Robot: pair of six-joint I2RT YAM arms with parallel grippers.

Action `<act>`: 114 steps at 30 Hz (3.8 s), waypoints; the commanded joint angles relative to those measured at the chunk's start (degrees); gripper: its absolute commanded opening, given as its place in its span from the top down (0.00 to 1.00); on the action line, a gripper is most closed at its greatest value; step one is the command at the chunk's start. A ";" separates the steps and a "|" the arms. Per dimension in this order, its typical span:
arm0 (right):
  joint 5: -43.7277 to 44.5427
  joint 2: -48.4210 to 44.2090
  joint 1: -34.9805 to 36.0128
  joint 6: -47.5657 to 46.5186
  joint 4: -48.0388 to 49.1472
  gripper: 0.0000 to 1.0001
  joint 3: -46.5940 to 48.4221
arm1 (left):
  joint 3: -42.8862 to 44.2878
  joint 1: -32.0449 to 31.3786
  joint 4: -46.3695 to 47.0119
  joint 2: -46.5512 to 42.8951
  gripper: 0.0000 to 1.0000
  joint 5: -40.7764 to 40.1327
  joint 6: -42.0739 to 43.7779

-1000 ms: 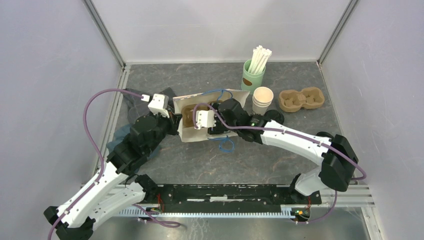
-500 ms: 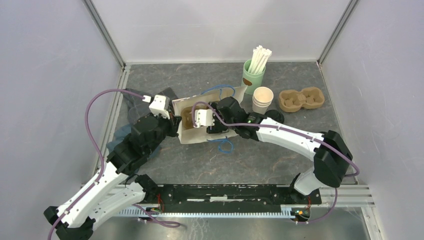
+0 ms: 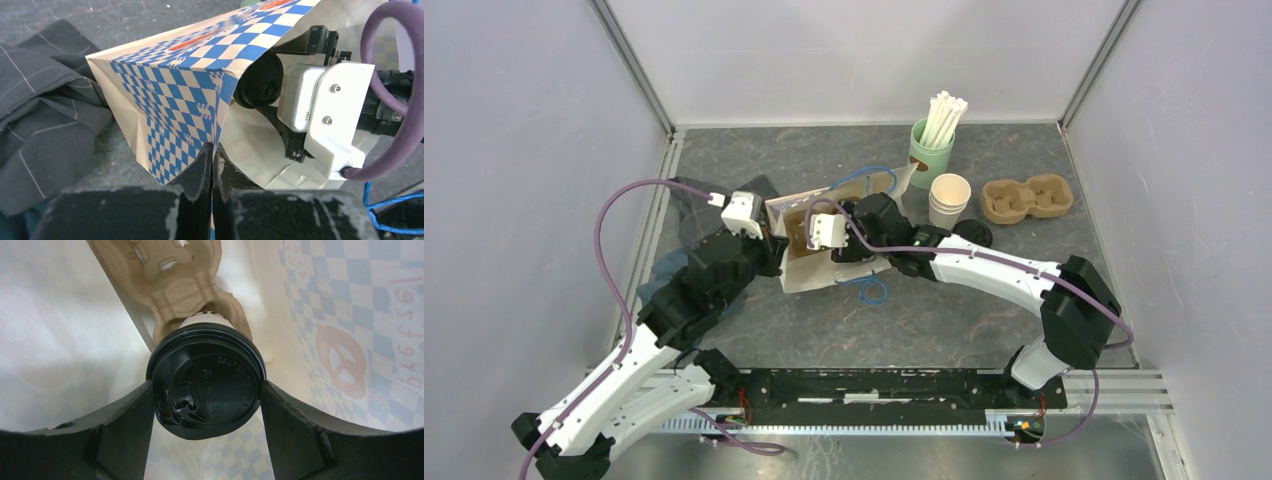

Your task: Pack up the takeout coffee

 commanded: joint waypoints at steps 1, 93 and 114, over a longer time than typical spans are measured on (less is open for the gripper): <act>0.25 -0.36 -0.06 1.49 2.92 0.32 0.40 | 2.51 -0.24 -2.42 -0.59 0.98 3.14 -6.37; -0.68 13.35 4.45 23.49 -35.63 0.04 21.28 | 23.23 -0.21 -25.80 9.96 0.98 -11.57 -19.01; 1.70 -2.48 9.01 32.11 -41.16 0.02 20.47 | 21.42 -0.22 -26.47 12.63 0.98 -3.66 -25.91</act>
